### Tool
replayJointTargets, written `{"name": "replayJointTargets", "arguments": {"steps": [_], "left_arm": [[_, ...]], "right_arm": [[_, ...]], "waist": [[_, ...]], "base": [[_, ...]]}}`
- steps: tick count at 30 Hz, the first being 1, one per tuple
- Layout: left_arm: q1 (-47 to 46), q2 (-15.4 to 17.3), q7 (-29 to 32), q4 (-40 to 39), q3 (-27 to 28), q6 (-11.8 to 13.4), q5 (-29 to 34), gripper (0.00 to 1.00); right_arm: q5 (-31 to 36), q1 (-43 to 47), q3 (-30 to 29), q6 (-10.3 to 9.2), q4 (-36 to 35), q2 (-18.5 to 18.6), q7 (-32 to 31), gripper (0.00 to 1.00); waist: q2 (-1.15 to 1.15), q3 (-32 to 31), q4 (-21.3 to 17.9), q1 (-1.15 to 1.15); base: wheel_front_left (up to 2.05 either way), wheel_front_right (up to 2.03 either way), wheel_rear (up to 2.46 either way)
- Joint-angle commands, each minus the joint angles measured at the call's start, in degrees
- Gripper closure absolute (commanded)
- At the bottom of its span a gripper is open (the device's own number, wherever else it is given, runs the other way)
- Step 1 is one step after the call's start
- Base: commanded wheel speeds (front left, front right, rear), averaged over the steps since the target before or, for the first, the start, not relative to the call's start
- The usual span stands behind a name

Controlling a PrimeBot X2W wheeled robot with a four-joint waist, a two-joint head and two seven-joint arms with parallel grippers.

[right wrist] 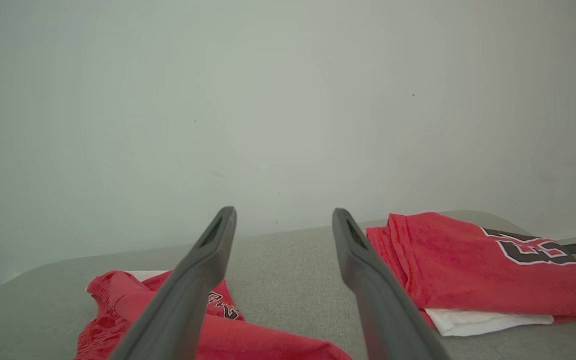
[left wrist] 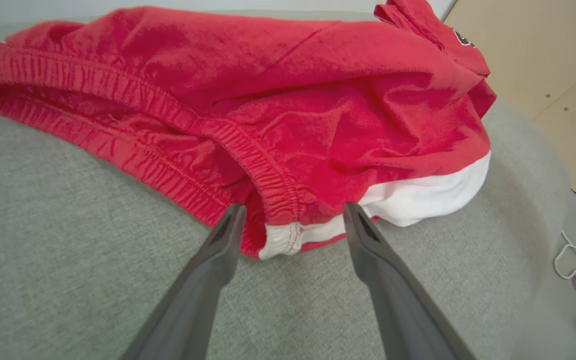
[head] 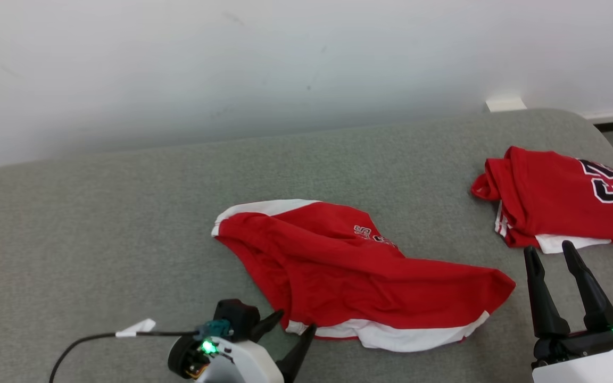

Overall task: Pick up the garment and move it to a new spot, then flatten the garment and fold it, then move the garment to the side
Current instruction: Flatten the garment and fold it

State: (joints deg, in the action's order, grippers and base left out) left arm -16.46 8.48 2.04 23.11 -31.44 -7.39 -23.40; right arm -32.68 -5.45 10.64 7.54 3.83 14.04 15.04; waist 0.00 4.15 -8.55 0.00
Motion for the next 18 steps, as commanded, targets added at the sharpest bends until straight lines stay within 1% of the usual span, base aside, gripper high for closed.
{"name": "replayJointTargets", "arguments": {"steps": [1, 3, 5, 6, 7, 8, 9, 10, 13, 18], "left_arm": [[-1.4, 1.1, 0.8, 1.0, -1.0, -0.1, -1.8, 0.0], [-2.9, 2.4, 2.3, 2.5, -3.3, -0.1, -2.6, 0.0], [-4.3, 3.1, 2.3, 3.4, -4.7, -0.1, -4.0, 0.0], [-4.7, 3.4, 1.9, 3.8, -5.1, -0.1, -4.7, 0.05], [-5.0, 3.6, 1.7, 4.1, -5.4, -0.1, -5.1, 0.4], [-5.3, 4.0, 1.1, 4.3, -5.8, -0.1, -5.3, 0.64], [-5.7, 4.3, 0.6, 4.5, -5.8, 0.0, -5.7, 0.83], [-5.7, 4.5, 0.2, 4.6, -6.0, 0.0, -6.4, 1.0], [-5.6, 4.7, -1.0, 4.1, -6.3, 0.0, -8.7, 1.0], [-4.3, 6.8, -2.1, 2.2, -4.9, 0.3, -10.7, 1.0]], "right_arm": [[-0.2, -0.9, -0.1, -0.12, 0.2, -0.3, 0.1, 0.0], [-0.2, -1.3, 0.1, -0.12, 0.3, -0.5, 0.1, 0.0], [-0.1, -1.5, -0.1, -0.12, 0.4, -0.7, 0.1, 0.0], [0.0, -1.5, -0.3, -0.12, 0.4, -0.8, 0.1, 0.0], [0.1, -1.3, -0.6, -0.13, 0.5, -0.9, 0.1, 0.0], [0.2, -1.2, -0.7, -0.12, 0.5, -1.0, 0.1, 0.0], [0.3, -1.1, -0.9, -0.12, 0.5, -1.2, 0.1, 0.0], [0.4, -0.9, -1.0, -0.12, 0.5, -1.3, 0.1, 0.0], [0.6, -0.3, -1.1, -0.12, 0.8, -1.4, 0.1, 0.0], [0.7, 0.5, -1.2, -0.13, 1.1, -0.4, 0.1, 0.0]], "waist": [[0.0, 1.6, -1.5, 0.0], [0.0, 2.4, -2.4, 0.0], [0.0, 3.0, -3.1, 0.0], [0.0, 3.1, -3.3, 0.0], [0.0, 3.2, -3.4, 0.0], [0.0, 3.3, -3.4, 0.0], [0.0, 3.4, -3.4, 0.0], [0.0, 3.3, -3.3, 0.0], [0.0, 2.7, -2.4, 0.0], [0.0, 1.0, 0.1, 0.0]], "base": [[0.0, 0.0, 0.0], [0.0, 0.0, 0.0], [0.0, 0.0, 0.0], [0.0, 0.0, 0.0], [0.0, 0.0, 0.0], [0.0, 0.0, 0.0], [0.0, 0.0, 0.0], [0.0, 0.0, 0.0], [0.0, 0.0, 0.0], [0.0, 0.0, 0.0]]}}
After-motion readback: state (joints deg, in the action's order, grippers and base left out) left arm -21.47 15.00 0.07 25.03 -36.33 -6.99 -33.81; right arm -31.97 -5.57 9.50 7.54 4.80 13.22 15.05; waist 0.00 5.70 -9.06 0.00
